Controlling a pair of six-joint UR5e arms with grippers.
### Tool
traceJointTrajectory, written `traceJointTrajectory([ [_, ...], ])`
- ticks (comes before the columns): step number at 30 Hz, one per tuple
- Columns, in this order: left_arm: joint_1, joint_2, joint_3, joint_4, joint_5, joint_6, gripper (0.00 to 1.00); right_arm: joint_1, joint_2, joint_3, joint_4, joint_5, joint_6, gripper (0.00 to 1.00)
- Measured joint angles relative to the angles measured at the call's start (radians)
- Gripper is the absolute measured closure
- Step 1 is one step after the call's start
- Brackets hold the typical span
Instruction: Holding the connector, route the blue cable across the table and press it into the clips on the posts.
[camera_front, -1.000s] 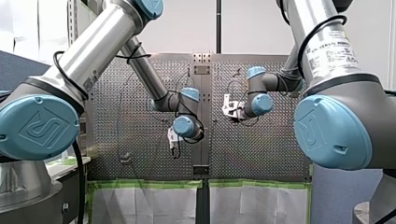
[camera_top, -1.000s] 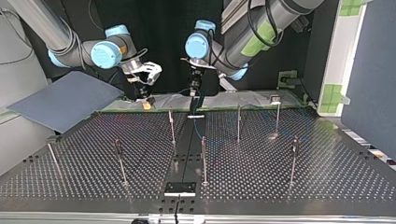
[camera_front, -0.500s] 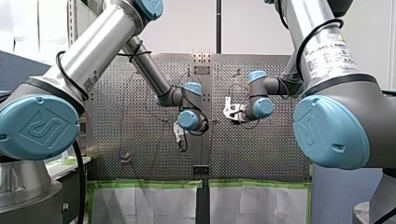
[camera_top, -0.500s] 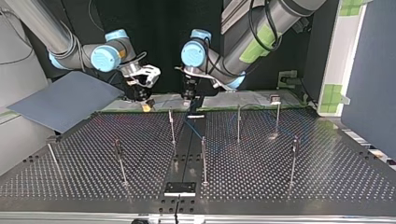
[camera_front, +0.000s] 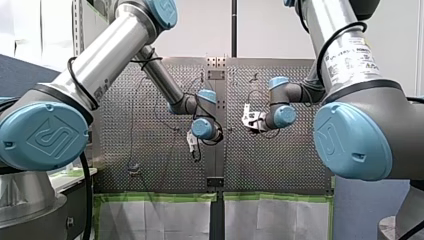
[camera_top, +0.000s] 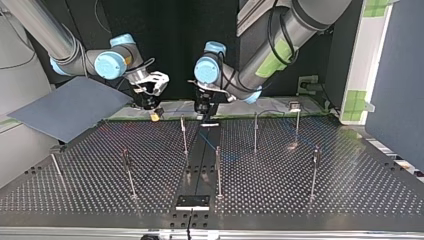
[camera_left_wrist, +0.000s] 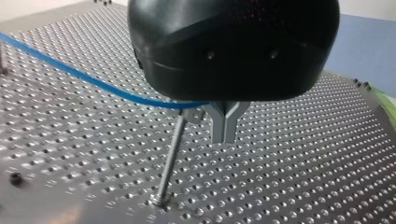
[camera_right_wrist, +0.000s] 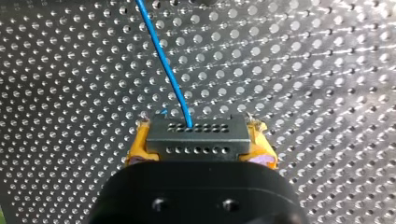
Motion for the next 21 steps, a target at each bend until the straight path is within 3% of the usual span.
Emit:
traceJointTrajectory([
  [10, 0.02, -0.021, 0.083, -0.031, 0.008, 0.001, 1.0, -0.023, 0.034, -0.034, -0.002, -0.019, 0.006, 1.0],
  [21, 0.05, -0.033, 0.118, -0.049, 0.036, 0.008, 1.0, -0.053, 0.038, -0.058, -0.002, -0.027, 0.014, 1.0],
])
